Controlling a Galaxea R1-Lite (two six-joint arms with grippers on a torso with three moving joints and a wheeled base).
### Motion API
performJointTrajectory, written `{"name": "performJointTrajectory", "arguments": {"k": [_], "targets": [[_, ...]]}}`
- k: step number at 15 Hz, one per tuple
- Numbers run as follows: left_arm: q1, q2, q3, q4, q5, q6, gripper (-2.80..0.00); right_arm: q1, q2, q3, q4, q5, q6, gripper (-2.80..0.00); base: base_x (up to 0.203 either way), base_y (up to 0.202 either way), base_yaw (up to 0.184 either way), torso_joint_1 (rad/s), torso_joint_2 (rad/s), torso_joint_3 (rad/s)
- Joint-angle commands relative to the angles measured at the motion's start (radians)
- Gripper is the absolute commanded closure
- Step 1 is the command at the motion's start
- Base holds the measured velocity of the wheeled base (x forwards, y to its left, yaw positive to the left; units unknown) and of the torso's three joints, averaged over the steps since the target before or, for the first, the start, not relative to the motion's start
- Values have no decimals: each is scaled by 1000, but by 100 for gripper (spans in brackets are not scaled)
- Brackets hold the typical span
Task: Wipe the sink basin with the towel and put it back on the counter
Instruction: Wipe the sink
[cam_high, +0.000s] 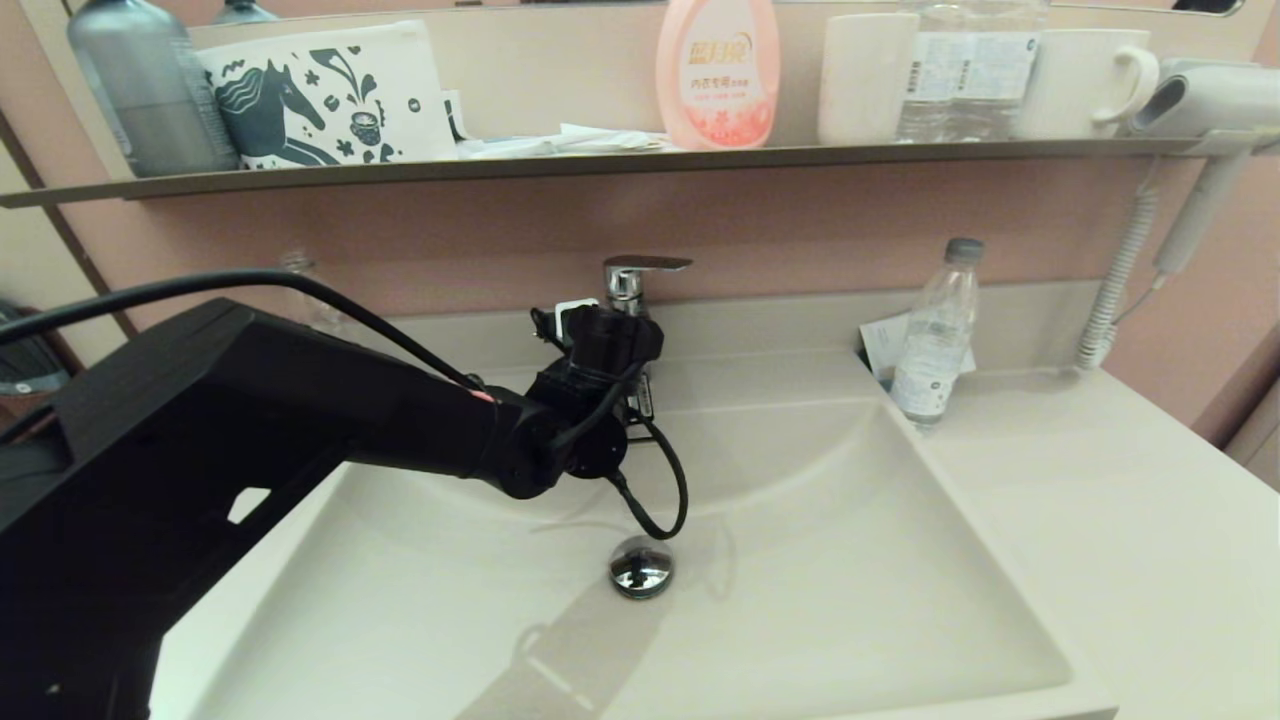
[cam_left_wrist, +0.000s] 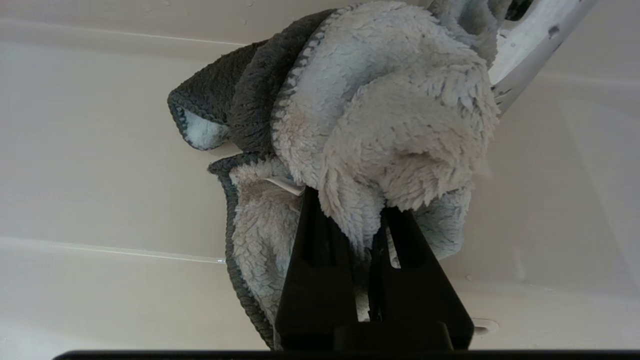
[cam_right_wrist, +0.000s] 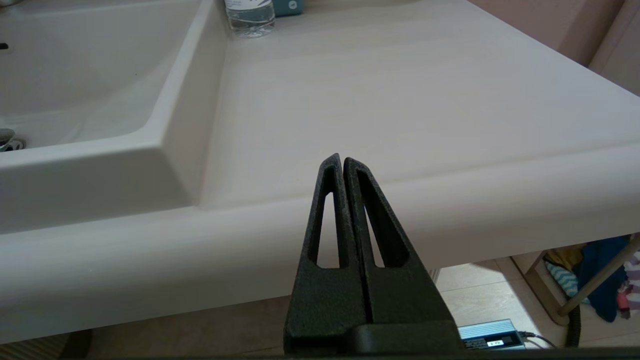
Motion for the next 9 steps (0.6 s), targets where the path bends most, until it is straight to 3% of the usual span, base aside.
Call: {"name": "performJointTrajectory", "arguments": {"k": [1, 4, 9], "targets": [[19, -6, 27, -1, -3, -11, 0, 0, 1, 0, 0, 0, 0, 0, 0, 0, 0, 0, 0, 0], [85, -74, 114, -5, -41, -13, 0, 0, 1, 0, 0, 0, 0, 0, 0, 0, 0, 0, 0, 0], [279, -180, 261, -8, -165, -5, 0, 0, 1, 0, 0, 0, 0, 0, 0, 0, 0, 0, 0, 0]]}}
